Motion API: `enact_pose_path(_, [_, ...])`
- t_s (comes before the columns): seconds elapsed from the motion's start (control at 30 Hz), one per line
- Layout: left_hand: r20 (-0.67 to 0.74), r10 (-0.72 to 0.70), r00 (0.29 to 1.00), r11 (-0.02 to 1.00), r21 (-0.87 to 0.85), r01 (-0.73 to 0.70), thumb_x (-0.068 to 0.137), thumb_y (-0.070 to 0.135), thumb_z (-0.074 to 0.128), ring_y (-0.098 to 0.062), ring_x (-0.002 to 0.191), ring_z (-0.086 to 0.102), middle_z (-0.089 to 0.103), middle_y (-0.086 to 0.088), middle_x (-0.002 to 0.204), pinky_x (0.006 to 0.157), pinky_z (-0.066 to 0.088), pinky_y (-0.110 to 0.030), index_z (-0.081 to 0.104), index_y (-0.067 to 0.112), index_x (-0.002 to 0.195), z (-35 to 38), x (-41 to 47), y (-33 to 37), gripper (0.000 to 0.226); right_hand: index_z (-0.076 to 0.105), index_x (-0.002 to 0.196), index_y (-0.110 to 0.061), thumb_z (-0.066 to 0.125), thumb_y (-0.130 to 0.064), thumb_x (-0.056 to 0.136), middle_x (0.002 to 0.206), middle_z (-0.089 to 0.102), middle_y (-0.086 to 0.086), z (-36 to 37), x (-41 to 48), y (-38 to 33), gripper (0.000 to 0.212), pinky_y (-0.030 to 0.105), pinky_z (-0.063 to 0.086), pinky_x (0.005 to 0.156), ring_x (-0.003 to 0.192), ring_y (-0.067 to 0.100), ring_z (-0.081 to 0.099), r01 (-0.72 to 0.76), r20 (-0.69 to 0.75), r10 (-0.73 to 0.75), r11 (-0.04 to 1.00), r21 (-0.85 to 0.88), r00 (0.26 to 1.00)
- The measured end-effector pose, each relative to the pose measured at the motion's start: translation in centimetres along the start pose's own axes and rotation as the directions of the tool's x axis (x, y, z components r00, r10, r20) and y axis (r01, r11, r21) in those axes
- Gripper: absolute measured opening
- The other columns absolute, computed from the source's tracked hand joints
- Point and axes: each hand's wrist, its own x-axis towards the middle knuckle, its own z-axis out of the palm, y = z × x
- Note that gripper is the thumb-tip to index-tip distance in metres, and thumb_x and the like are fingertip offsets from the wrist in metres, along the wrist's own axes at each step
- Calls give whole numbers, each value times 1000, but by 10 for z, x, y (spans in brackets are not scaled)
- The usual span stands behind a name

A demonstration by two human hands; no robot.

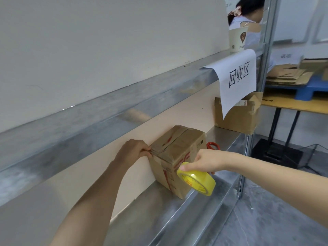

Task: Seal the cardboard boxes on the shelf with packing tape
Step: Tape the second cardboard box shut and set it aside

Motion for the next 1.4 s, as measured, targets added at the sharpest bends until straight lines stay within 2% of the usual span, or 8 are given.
enact_pose_path(0.4, [331,89,939,854,461,-243,92,15,58,-28,96,62,65,-8,106,80,50,-38,69,13,111,-20,21,3,23,32,50,-18,53,-65,86,31,29,-11,1,2,-1,63,22,29,50,43,9,35,13,-5,-14,997,-82,1000])
enact_pose_path(0.6, [264,181,948,784,543,-301,60,-10,73,-26,51,58,57,-8,67,41,43,-28,65,6,65,-5,17,-1,19,30,50,-19,54,-64,86,34,27,-11,-1,2,-2,63,22,28,50,44,10,33,13,-11,-14,997,-74,1000])
enact_pose_path(0.8, [196,157,968,836,496,-236,60,-11,74,-28,48,55,53,-11,68,39,42,-32,55,5,65,2,14,5,25,29,50,-18,54,-64,86,33,26,-11,3,3,-2,63,22,24,48,41,10,29,8,7,-8,998,-63,1000])
enact_pose_path(0.9, [176,64,982,874,465,-140,80,-4,61,-32,79,61,57,-13,93,63,47,-38,57,2,89,-1,19,16,12,29,50,-18,55,-64,86,35,26,-11,4,4,-1,64,21,23,46,41,10,29,-5,-16,3,997,-77,1000])
enact_pose_path(1.03, [190,-72,979,992,118,50,72,25,81,-17,94,60,64,3,106,78,51,-32,63,18,112,-16,12,24,45,29,50,-19,55,-63,86,30,25,-11,5,5,-1,63,20,22,44,36,7,27,-15,-32,13,997,-76,999])
enact_pose_path(1.13, [21,-16,1000,989,-147,19,72,26,83,-4,106,56,62,11,119,93,46,-27,74,20,105,-14,0,33,35,28,50,-18,55,-64,86,32,24,-11,6,7,-1,64,22,22,45,40,10,27,-14,-41,10,996,-90,999])
enact_pose_path(1.23, [-44,27,999,922,-385,-42,74,12,81,-2,94,66,73,3,103,87,49,-18,79,14,89,6,-8,50,15,31,50,-17,55,-63,86,28,27,-11,7,7,-1,63,24,25,48,41,10,31,-22,-24,20,997,-68,1000])
enact_pose_path(1.4, [-114,31,993,921,-382,-73,80,15,76,4,94,66,74,7,99,89,50,-18,78,16,93,25,-17,45,13,36,50,-17,57,-62,85,33,33,-12,5,3,4,61,19,32,47,41,9,38,-45,-28,45,999,9,999])
